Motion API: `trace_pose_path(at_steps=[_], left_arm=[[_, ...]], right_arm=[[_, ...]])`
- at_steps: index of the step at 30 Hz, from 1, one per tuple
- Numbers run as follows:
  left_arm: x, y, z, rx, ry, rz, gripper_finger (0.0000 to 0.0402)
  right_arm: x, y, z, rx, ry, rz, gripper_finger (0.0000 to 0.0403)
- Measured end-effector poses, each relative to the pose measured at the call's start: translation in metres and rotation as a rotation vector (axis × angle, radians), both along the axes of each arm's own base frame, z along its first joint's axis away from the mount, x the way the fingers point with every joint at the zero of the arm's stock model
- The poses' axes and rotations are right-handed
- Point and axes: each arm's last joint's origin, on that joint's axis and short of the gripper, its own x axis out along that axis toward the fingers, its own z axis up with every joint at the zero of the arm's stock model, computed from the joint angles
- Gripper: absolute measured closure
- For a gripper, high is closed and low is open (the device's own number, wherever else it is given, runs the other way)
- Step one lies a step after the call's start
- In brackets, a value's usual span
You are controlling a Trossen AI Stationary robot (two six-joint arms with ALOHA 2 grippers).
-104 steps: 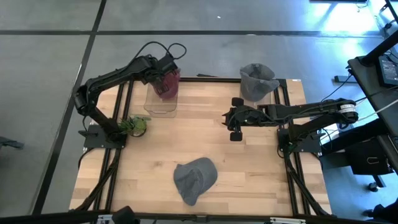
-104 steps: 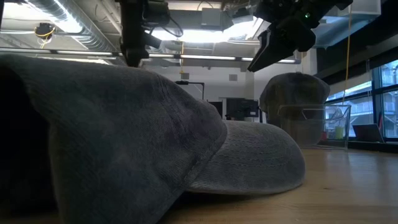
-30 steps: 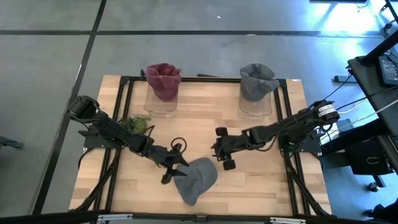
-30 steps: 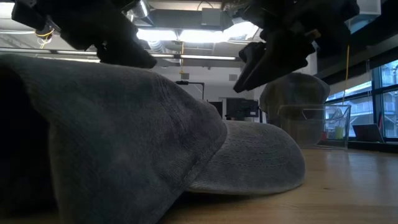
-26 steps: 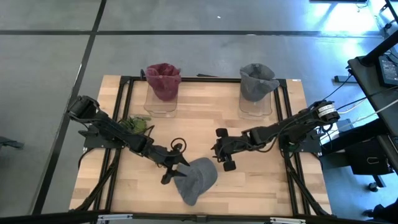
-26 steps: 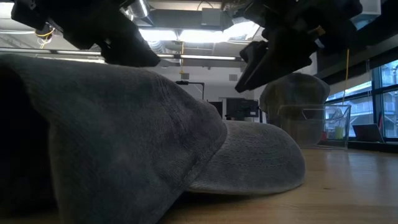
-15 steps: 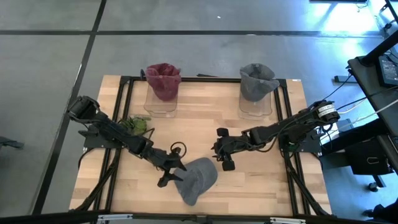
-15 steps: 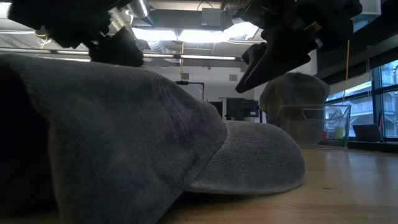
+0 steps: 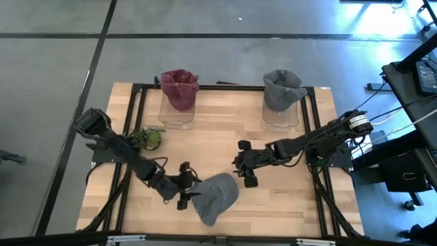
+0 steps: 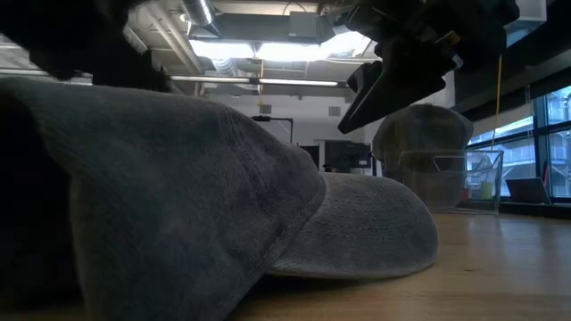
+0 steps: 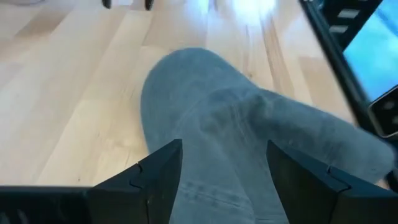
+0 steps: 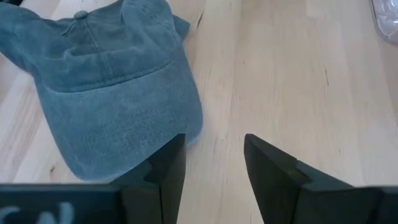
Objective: Pick & Place hat
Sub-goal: Put the gray cap into the right transparent bin
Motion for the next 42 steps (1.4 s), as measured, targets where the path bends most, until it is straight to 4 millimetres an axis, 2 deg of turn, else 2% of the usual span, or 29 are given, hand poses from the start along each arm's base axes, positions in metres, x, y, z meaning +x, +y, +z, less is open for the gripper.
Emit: trace_pose_path(at_steps=[8,11,16,21,27,30,34,39,42], left_arm=[[0.024,-0.018,-0.023,0.130,0.168,0.006,0.0174],[0.031,-0.020,-0.029,0.141,0.222,0.025,0.0174],[0.034,-0.012,-0.033,0.138,0.326,0.078,0.0183],[0.038,-0.006,-0.032,0.172,0.349,0.014,0.0244],[0.043,0.003,-0.031,0.316,0.361,-0.091,0.0375],[0.047,0.008,-0.027,0.401,0.359,-0.141,0.0390],[0.057,0.010,-0.011,0.640,0.352,-0.288,0.0393],[0.071,0.007,0.013,1.144,0.346,-0.562,0.0393],[0.077,0.006,0.025,1.466,0.371,-0.667,0.0393]], right_arm=[[0.000,0.000,0.000,-0.020,-0.002,0.018,0.0240],[0.000,0.000,0.000,-0.023,-0.002,0.022,0.0240],[0.000,0.000,0.000,-0.030,-0.002,0.029,0.0240],[0.000,0.000,0.000,-0.017,0.005,0.016,0.0240],[-0.001,0.000,-0.001,0.014,0.018,-0.017,0.0240],[-0.002,-0.001,0.001,0.114,0.021,-0.102,0.0240],[-0.001,-0.005,0.015,0.230,0.029,-0.106,0.0240],[0.004,-0.008,0.032,0.298,0.029,-0.044,0.0240],[0.008,-0.011,0.040,0.314,0.002,-0.046,0.0240]])
